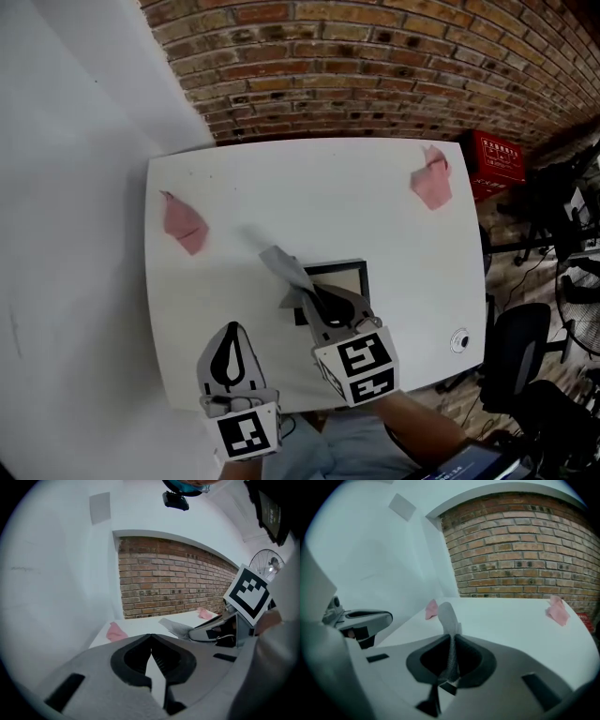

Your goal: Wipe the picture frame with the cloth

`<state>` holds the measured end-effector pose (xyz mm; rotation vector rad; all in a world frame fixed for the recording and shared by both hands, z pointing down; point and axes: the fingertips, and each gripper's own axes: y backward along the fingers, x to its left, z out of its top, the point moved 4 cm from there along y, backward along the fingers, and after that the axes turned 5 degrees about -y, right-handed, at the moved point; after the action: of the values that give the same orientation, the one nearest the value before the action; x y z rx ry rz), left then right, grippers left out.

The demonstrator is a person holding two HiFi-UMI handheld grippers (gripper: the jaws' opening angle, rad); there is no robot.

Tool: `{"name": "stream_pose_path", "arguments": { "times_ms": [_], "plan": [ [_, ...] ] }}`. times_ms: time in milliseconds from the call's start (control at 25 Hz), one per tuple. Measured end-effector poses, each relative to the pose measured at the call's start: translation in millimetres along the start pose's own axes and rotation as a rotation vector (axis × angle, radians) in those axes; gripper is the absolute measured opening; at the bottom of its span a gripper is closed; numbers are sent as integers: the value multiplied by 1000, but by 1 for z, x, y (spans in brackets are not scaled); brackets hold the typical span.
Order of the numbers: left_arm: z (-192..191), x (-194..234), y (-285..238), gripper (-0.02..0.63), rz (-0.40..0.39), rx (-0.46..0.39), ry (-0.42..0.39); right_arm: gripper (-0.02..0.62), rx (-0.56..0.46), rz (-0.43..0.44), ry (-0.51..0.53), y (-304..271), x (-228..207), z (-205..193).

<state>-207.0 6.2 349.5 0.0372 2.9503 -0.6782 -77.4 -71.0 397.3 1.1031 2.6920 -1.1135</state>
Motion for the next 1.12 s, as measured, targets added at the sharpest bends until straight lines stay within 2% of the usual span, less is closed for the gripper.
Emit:
{"name": "stream_pose_path", "arguments": {
  "times_ms": [240,600,760,920,1120],
  "plan": [
    [-19,20,-5,9,15,37,-2,34,48,7,-2,-25,6,-11],
    [-38,31,-23,9,4,101,36,34,109,-10,1,-51,2,-23],
    [-44,33,-29,9,-1,98,16,34,123,-16,-1,-56,-1,-28],
    [-45,29,-34,9,-13,108,36,34,120,-17,-9,-56,-3,-28],
    [-44,27,-36,9,-20,89,3,34,120,-20,-37,-53,-9,-30]
  ]
}}
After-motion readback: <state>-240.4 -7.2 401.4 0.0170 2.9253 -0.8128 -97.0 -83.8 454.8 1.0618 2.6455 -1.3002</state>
